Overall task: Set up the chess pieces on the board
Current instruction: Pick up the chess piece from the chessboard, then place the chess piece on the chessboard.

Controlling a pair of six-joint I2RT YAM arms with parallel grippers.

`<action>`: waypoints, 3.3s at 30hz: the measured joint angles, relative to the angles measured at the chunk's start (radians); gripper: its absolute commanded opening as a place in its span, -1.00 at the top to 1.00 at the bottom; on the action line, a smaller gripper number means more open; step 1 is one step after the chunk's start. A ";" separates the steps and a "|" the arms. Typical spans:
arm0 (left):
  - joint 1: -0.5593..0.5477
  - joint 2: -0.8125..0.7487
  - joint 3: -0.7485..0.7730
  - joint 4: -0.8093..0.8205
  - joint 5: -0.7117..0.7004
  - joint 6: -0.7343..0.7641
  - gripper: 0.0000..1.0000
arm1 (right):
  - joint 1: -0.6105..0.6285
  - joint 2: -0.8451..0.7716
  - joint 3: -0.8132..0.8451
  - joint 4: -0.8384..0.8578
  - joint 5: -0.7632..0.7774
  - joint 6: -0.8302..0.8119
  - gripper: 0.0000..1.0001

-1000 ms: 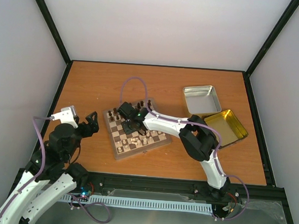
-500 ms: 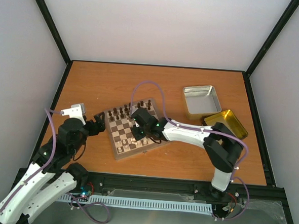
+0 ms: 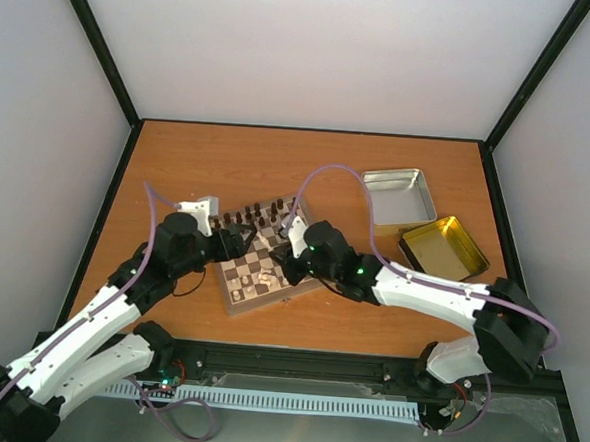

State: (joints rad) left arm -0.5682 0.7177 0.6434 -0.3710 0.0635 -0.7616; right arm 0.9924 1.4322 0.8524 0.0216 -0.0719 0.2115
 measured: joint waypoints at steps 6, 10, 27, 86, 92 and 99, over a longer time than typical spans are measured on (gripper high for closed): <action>0.000 0.062 -0.047 0.116 0.146 -0.074 -0.13 | 0.000 -0.116 -0.082 0.079 -0.076 -0.018 0.88; 0.000 0.059 -0.047 0.169 0.195 -0.103 0.12 | 0.000 -0.156 -0.114 0.111 -0.101 -0.021 0.88; 0.000 0.032 -0.080 0.222 0.275 -0.125 0.77 | 0.000 -0.163 -0.121 0.137 -0.124 -0.013 0.88; 0.000 -0.208 0.089 -0.220 -0.213 0.277 0.97 | -0.139 0.566 0.752 -1.386 -0.065 0.109 0.70; 0.000 -0.205 0.089 -0.220 -0.213 0.277 0.97 | -0.149 0.581 0.779 -1.398 -0.060 0.095 0.69; 0.000 -0.198 0.089 -0.220 -0.214 0.277 0.96 | -0.151 0.584 0.784 -1.398 -0.066 0.088 0.75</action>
State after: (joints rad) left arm -0.5682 0.5198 0.7319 -0.5915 -0.1501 -0.4843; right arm 0.8410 2.0163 1.6367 -1.3769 -0.1379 0.2996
